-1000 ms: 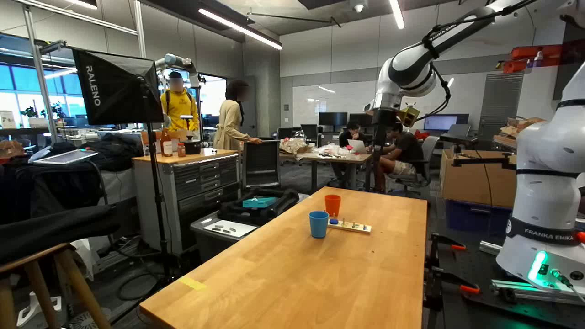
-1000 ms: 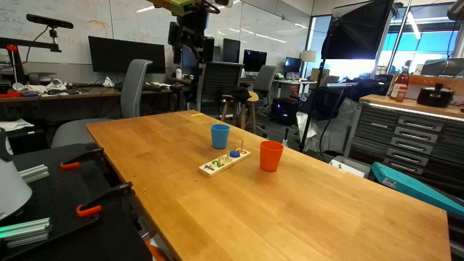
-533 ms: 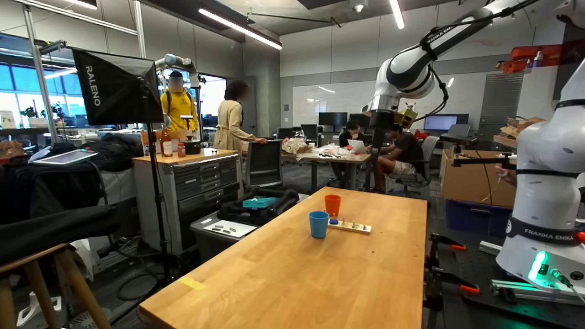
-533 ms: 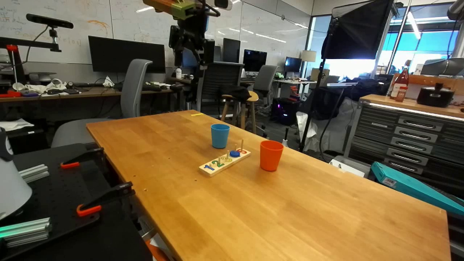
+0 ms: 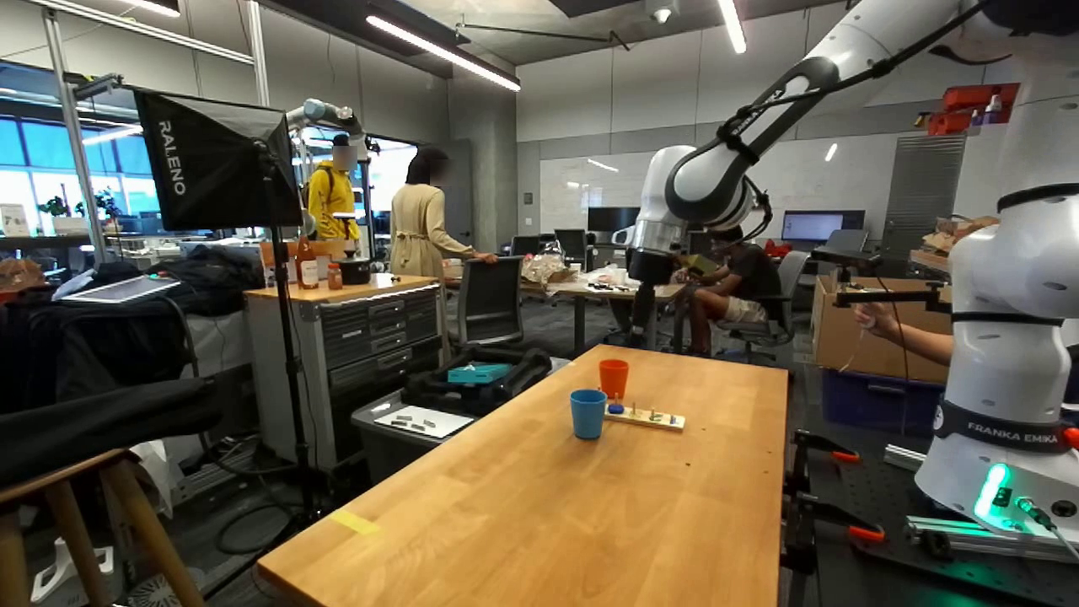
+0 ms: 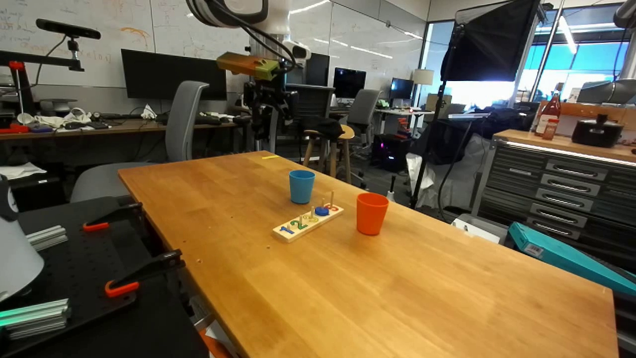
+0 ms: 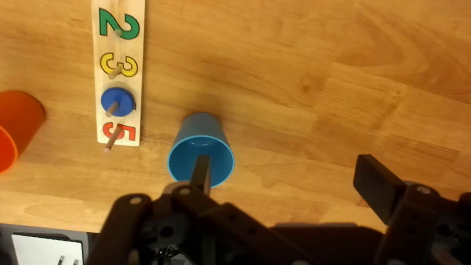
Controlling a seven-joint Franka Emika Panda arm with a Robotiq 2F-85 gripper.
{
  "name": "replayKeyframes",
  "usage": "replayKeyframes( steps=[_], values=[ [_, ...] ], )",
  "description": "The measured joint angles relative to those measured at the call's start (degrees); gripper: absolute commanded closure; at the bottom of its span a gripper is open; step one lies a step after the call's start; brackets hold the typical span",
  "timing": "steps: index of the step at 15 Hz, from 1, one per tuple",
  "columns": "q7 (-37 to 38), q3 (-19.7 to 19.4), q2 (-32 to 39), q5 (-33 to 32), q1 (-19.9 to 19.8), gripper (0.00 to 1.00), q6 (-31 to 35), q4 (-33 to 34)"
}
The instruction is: Put the blue cup in the orange cup
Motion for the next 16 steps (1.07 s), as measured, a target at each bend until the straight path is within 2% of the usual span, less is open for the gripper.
replayKeyframes(
  steps=[4, 9, 12, 16],
  values=[
    [3.9, 2.2, 10.9, -3.8, -0.2, 0.00, 5.7, 5.7],
    [10.9, 2.2, 22.0, -12.1, -1.1, 0.00, 8.5, 11.4],
    [13.5, 2.2, 26.7, -14.8, -1.2, 0.00, 8.7, 14.5],
    [15.0, 2.6, 29.4, -16.1, -1.2, 0.00, 8.7, 18.0]
  ],
)
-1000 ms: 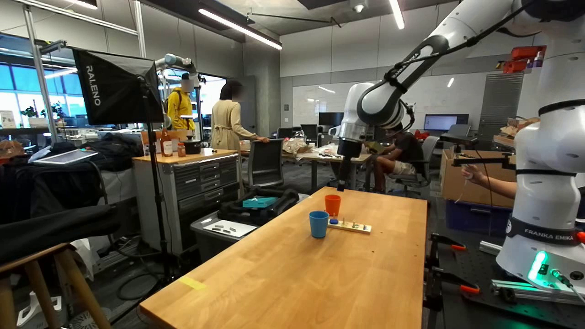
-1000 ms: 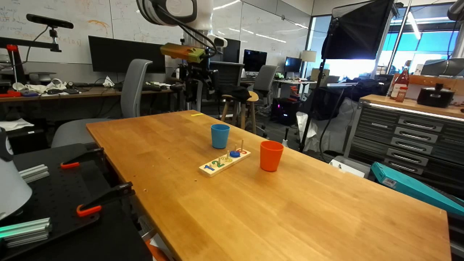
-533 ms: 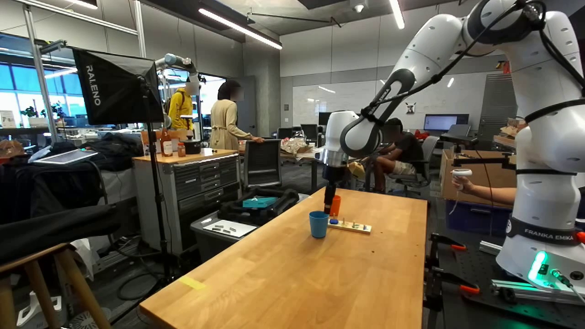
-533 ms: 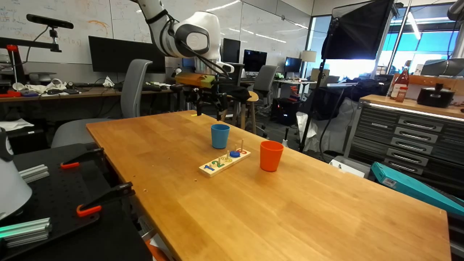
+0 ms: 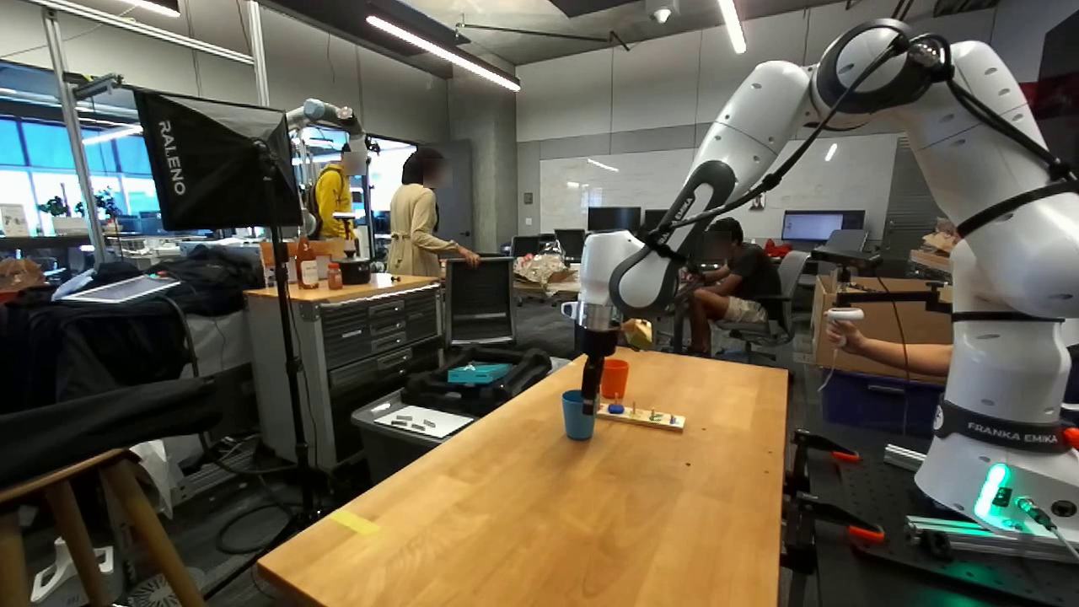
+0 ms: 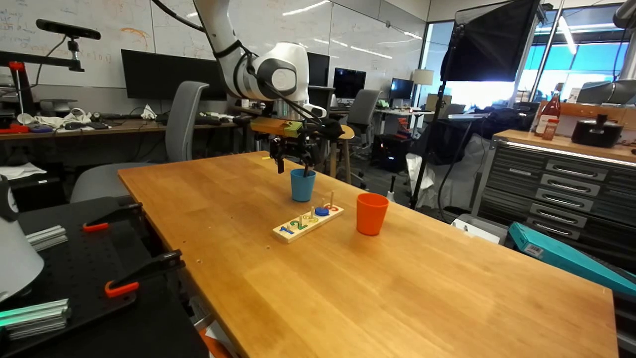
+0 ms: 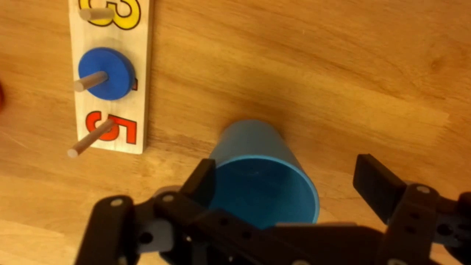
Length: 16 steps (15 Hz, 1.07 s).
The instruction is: Put the blue cup in the orange cup
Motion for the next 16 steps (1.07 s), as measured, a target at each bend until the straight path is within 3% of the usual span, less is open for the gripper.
replayKeyframes(
  steps=[16],
  values=[
    [2.9, 4.4, 2.5, 0.6, 0.0, 0.00, -12.4, 8.7]
  ],
)
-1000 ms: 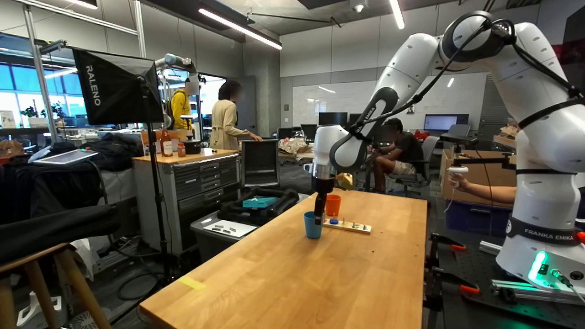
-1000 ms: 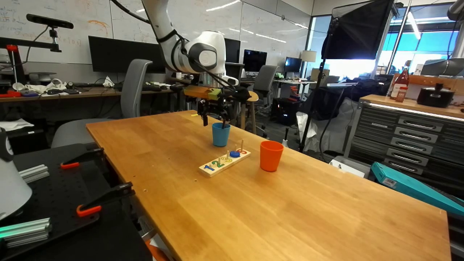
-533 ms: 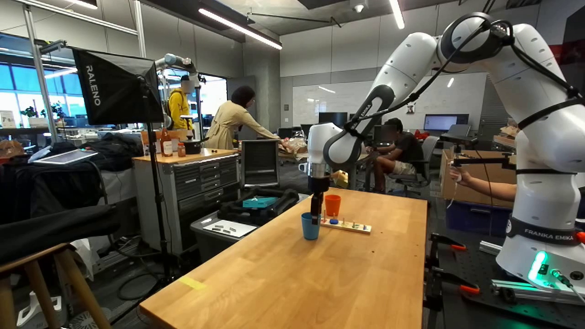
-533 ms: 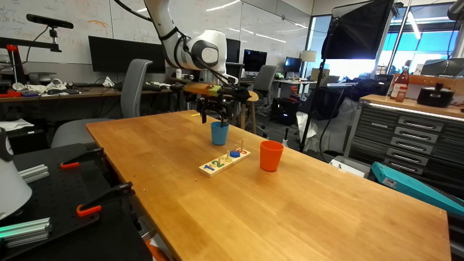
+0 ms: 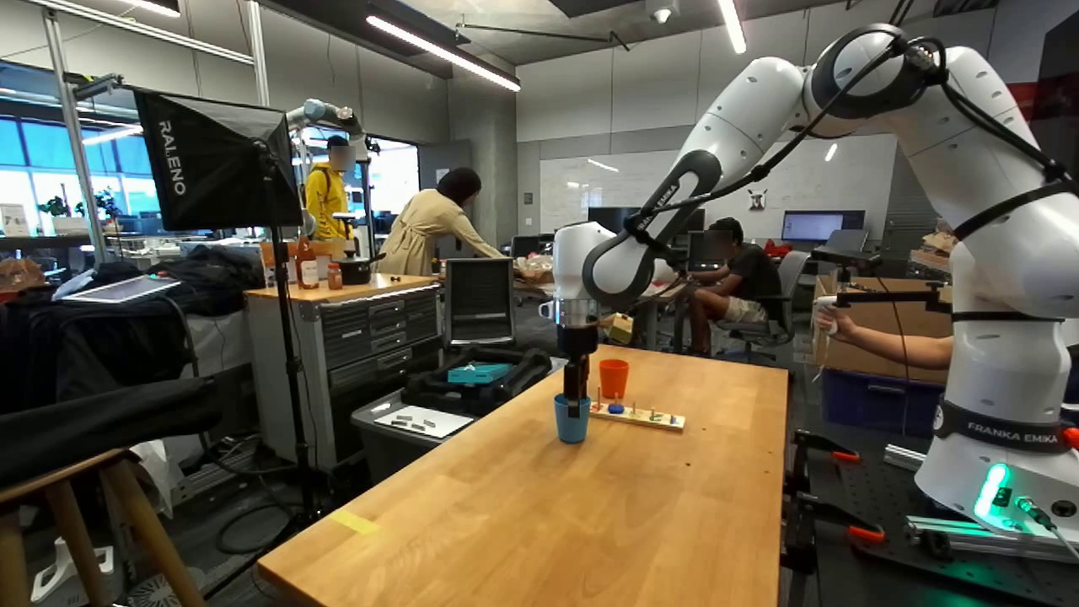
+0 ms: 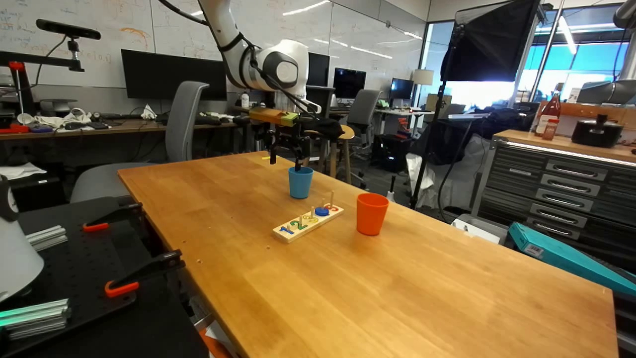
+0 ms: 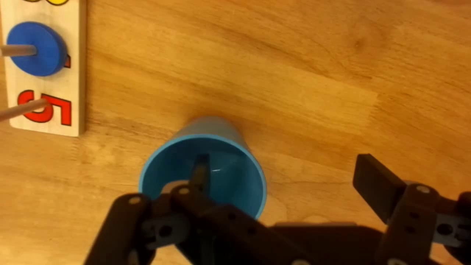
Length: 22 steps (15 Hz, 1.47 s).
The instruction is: Put the blue cup in the orange cup
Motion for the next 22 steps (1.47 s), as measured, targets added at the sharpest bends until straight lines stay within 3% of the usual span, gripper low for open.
replayKeyframes(
  steps=[2, 3, 4, 13, 16, 22],
  values=[
    [0.5, 0.1, 1.0, 0.0, 0.1, 0.00, -0.2, 1.4],
    [0.6, 0.1, 1.6, 0.0, 0.1, 0.25, -0.2, 2.1],
    [0.6, 0.0, 2.3, 0.0, 0.1, 0.26, -0.2, 2.7],
    [0.6, 0.0, 7.1, -0.2, 0.1, 0.96, 0.2, 6.4],
    [0.6, -0.1, 7.1, -0.2, 0.0, 1.00, 0.2, 7.0],
    [0.6, -1.0, 6.9, -0.4, -0.2, 0.98, 0.1, 9.7]
  ],
)
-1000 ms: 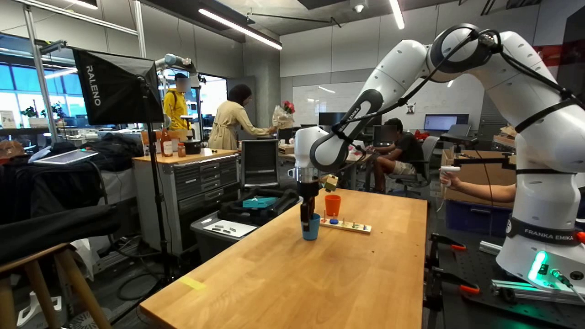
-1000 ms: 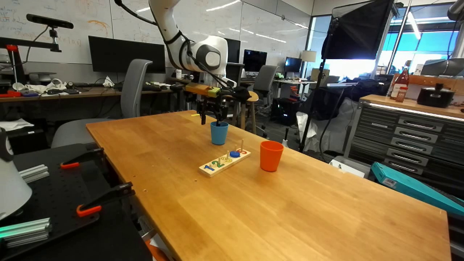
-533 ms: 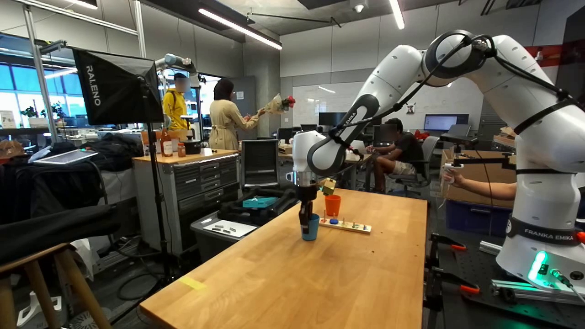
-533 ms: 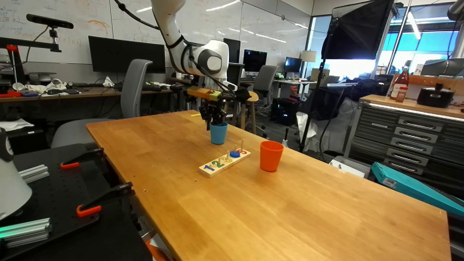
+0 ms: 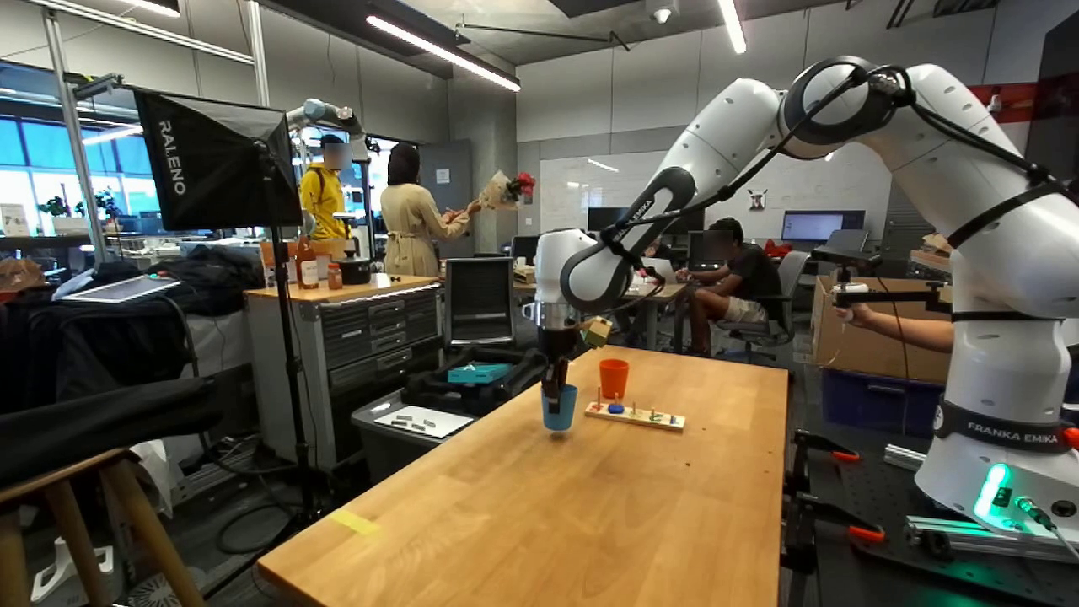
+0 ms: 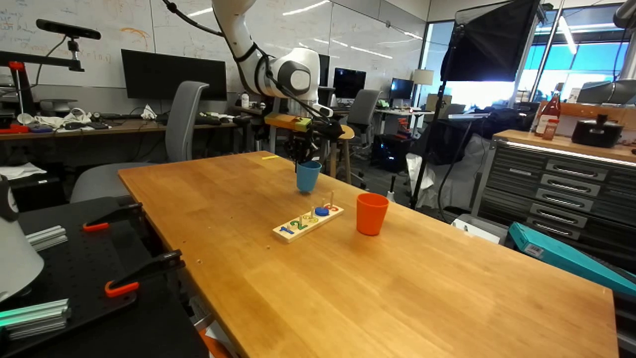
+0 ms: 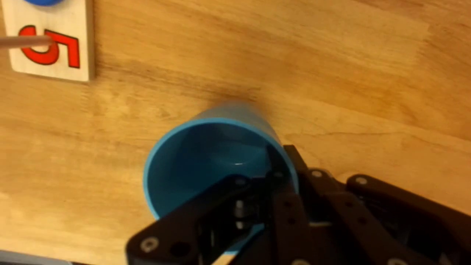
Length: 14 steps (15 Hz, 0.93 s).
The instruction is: Put the blue cup in the orange cup
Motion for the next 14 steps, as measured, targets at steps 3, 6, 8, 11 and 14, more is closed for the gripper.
replayKeyframes(
  steps=[3, 6, 8, 11, 14],
  values=[
    [0.2, -1.9, -0.9, -0.6, -0.1, 0.97, -0.4, 2.1],
    [0.8, -4.8, -2.8, -1.8, -0.8, 0.97, -1.2, 3.7],
    [1.0, -6.5, -3.9, -2.7, -1.8, 0.97, -2.3, 4.8],
    [1.5, -8.6, -5.2, -4.2, -3.5, 0.97, -4.5, 5.8],
    [2.8, -10.0, -5.5, -5.3, -4.8, 0.97, -6.9, 6.2]
  ],
)
